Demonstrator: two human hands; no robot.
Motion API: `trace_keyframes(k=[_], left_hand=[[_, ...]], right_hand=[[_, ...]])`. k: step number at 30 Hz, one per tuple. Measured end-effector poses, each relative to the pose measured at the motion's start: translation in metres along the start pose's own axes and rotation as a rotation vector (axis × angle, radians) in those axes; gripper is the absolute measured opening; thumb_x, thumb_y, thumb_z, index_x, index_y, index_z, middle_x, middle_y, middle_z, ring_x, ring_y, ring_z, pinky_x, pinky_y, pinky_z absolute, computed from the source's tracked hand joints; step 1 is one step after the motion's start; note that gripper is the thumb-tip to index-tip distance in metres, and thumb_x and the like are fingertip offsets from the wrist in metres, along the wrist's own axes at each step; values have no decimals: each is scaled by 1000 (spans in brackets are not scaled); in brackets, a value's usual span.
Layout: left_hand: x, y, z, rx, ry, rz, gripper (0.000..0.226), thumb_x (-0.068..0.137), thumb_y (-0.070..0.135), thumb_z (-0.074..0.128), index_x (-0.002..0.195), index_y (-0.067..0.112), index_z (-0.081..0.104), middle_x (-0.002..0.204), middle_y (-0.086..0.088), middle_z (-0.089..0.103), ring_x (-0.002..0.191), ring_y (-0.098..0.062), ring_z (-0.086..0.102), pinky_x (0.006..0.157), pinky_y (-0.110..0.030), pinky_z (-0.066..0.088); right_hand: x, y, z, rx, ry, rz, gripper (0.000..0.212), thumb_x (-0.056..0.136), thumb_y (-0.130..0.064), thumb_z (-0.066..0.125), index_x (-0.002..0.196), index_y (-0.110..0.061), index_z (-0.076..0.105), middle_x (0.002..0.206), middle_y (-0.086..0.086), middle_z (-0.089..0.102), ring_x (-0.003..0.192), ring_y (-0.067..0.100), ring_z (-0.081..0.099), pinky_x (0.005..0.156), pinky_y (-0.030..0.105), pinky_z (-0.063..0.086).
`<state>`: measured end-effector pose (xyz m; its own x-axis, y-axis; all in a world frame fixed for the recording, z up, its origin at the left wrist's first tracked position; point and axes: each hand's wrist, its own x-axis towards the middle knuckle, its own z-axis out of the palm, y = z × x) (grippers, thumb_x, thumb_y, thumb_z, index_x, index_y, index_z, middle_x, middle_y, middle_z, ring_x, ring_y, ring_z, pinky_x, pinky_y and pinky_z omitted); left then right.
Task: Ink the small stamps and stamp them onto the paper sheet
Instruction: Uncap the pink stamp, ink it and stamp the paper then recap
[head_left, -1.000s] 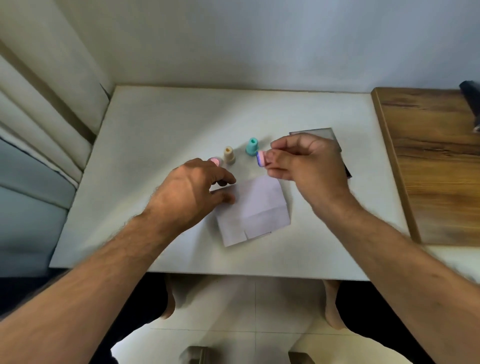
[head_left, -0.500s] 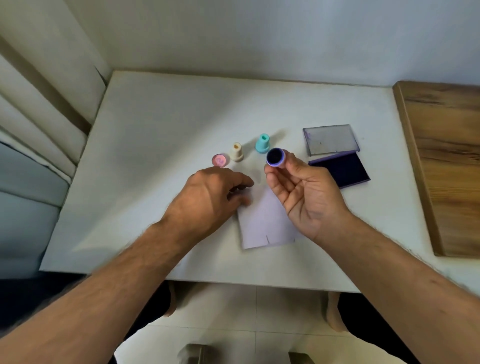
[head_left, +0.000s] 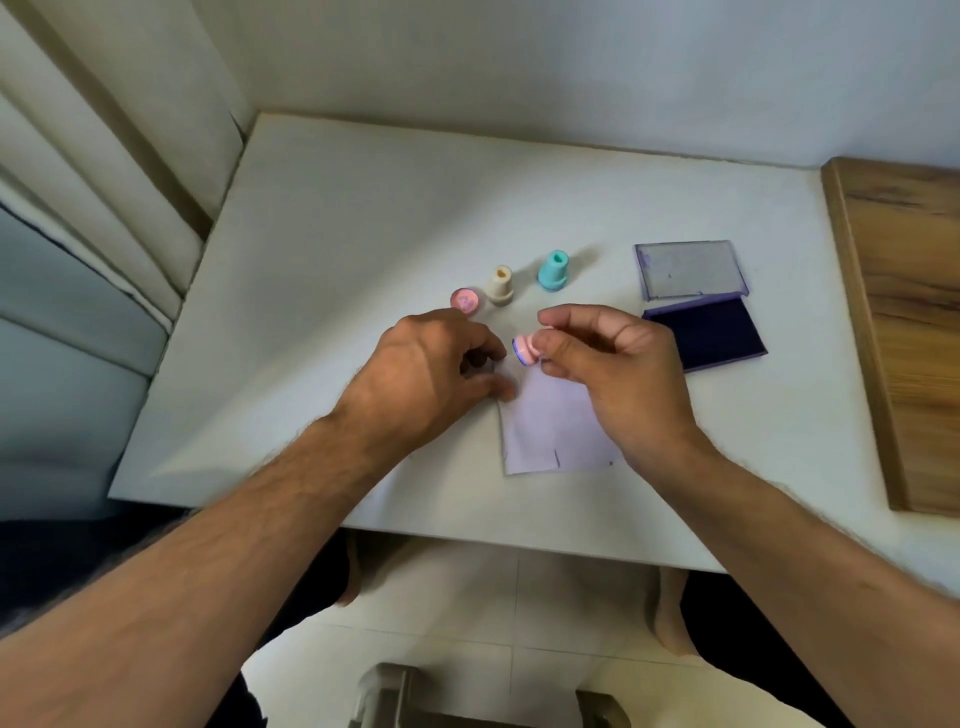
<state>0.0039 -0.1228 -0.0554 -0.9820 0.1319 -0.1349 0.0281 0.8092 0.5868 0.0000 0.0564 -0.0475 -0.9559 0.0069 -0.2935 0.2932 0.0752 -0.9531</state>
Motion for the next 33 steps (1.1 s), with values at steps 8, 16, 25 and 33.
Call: trace_keyframes(k=[8, 16, 25, 33], left_hand=[[1, -2, -2, -51, -25, -44, 32, 69, 41, 82, 97, 27, 74, 87, 8, 68, 83, -11, 64, 78, -31, 54], [1, -2, -3, -62, -23, -55, 32, 68, 38, 84, 96, 27, 74, 84, 9, 68, 81, -9, 63, 77, -27, 53], [1, 2, -4, -73, -37, -110, 24, 68, 37, 82, 89, 28, 74, 78, 9, 68, 79, -7, 63, 71, -24, 52], [2, 3, -4, -123, -50, -161, 27, 66, 35, 85, 91, 28, 75, 77, 10, 68, 79, -8, 64, 74, -25, 54]], right_hand=[[-4, 14, 6, -444, 40, -332, 26, 76, -19, 83, 101, -16, 77, 91, -5, 74, 84, 6, 70, 82, 24, 57], [-3, 18, 8, -637, 14, -553, 25, 81, -20, 78, 105, -14, 75, 91, -1, 73, 82, 9, 68, 80, 25, 57], [-4, 11, 15, -785, -16, -551, 26, 83, -18, 76, 108, -15, 73, 92, 2, 76, 83, 15, 70, 82, 27, 56], [-2, 10, 13, -786, -42, -514, 10, 82, -17, 78, 85, -8, 75, 82, -2, 76, 76, 10, 69, 76, 28, 56]])
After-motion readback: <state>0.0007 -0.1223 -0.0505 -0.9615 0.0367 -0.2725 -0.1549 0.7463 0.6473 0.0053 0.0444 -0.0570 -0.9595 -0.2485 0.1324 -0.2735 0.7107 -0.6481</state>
